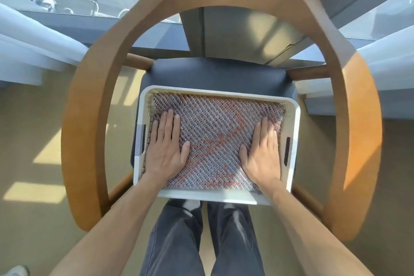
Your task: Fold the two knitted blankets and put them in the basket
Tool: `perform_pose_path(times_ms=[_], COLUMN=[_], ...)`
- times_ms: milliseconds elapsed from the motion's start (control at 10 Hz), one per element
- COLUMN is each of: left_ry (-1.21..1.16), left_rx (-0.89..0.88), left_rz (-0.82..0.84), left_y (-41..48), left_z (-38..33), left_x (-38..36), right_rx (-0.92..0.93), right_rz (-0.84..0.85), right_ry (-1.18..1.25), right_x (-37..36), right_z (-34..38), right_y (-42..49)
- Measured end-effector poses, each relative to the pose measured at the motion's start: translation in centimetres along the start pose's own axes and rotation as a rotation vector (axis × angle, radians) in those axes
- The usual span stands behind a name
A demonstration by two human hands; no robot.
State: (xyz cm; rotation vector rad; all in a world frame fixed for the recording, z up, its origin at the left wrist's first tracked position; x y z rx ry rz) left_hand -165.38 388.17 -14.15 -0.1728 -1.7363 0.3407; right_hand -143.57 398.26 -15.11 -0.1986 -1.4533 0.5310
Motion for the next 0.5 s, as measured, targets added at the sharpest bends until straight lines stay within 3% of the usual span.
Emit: perform_pose_path(times_ms=[100, 200, 400, 500], left_ry=[-0.016, -0.037, 0.055, -0.02], left_rx=[0.003, -0.16, -0.149, -0.147], left_rz=[-0.072, -0.085, 0.205, 0.14], left_y=[-0.5, -0.4, 1.4, 0.3], left_z=[-1.5, -5.3, -6.2, -6.0], left_x=[2.1, 2.7, 0.2, 2.7], right_rx=[0.044, 0.207, 0.188, 0.161], right_rz=[-0.085, -0.09, 0.11, 0.083], right_ry=[0.064, 0.007, -0.226, -0.141], right_x=[2.2, 1.8, -1.7, 0.8], right_z=[1.7, 5.8, 7.0, 6.9], right_y=[-1.6, -3.9, -2.1, -3.0])
Point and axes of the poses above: each hand's wrist, its own y-axis towards the middle knuckle, its own x-axis out of the back of the hand, z = x × y, the point moved 10 cm from there along y, towards the middle knuckle, and after that the axes turned 13 degrees about -x, right-handed, at the moved point
